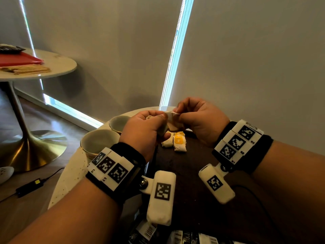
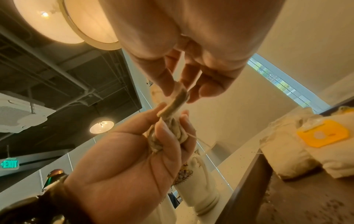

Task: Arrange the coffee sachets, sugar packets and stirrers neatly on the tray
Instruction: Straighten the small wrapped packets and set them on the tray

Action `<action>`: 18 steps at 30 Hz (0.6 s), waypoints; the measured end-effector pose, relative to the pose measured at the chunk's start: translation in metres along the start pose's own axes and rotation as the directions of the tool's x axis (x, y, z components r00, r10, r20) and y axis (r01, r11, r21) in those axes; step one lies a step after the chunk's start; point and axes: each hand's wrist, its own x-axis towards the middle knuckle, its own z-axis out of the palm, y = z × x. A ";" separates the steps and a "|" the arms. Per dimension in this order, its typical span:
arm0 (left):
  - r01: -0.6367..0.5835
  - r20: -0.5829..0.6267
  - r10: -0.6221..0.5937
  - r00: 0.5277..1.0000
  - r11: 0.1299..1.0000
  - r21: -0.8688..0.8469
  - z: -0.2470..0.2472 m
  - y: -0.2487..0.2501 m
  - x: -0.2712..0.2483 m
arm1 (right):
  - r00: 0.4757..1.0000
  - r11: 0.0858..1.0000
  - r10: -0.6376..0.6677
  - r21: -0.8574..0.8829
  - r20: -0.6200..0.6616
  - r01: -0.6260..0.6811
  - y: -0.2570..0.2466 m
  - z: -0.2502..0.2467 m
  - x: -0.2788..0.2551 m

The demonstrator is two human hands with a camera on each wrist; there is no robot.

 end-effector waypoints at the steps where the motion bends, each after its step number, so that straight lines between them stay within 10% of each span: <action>1: 0.004 0.002 -0.004 1.000 1.000 -0.002 0.000 0.000 0.000 | 1.000 0.999 -0.007 -0.031 0.008 0.008 -0.001 -0.001 0.000; 18: -0.129 -0.116 0.114 0.987 0.983 -0.128 0.002 0.011 -0.006 | 0.956 0.849 0.264 -0.438 -0.132 -0.295 0.012 -0.008 0.023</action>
